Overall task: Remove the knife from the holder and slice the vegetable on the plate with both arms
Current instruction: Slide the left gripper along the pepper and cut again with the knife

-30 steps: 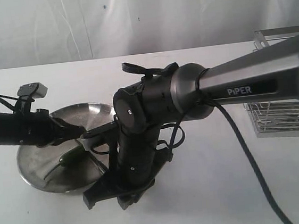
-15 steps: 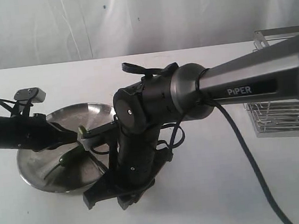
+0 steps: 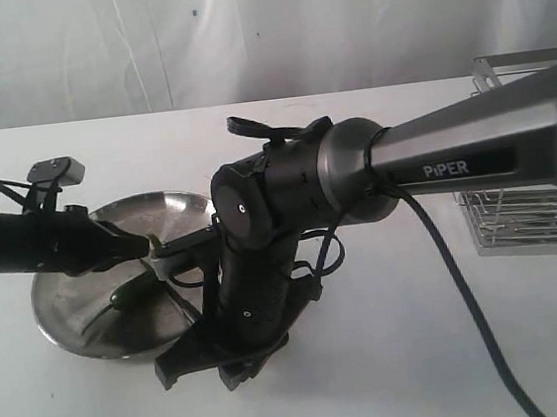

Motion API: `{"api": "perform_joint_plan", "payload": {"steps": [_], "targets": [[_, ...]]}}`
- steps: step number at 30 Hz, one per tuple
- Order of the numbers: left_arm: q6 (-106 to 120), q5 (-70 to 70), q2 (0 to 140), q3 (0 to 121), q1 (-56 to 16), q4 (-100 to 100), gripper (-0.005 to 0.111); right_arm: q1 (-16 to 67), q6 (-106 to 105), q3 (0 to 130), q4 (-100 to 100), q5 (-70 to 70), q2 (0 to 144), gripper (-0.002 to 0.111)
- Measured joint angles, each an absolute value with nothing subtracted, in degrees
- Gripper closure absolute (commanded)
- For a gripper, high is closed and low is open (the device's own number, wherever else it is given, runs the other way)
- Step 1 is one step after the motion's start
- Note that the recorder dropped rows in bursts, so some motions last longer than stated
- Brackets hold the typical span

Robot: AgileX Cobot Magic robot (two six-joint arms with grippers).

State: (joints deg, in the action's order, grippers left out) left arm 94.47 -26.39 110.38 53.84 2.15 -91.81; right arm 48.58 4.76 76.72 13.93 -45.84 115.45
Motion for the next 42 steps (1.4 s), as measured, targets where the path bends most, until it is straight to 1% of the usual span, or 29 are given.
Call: {"api": "perform_joint_plan", "payload": {"steps": [4,13,20,34,42], "targets": [[95.4,-27.2,112.6,53.9,2.2,-92.2,0.107,48.6,4.8,76.7,13.9,-45.9,115.5,0.108],[95.7,-27.5,112.9,54.3,2.2,-91.9,0.107,48.6,4.8,76.7,14.2,-45.9,115.5,0.108],[95.8,-24.3,112.8,52.6,2.2,-91.4,0.107,48.6,4.8,76.7,13.1,-46.1,115.5,0.108],[94.4,-25.0,112.6,52.3,2.2,-91.7,0.107,48.6,4.8,76.7,8.8,-50.5,115.5,0.108],[93.3,-28.7,108.3,53.9,2.2,-91.1,0.107,48.6,4.8,76.7,8.6,-50.8,115.1,0.108]]}}
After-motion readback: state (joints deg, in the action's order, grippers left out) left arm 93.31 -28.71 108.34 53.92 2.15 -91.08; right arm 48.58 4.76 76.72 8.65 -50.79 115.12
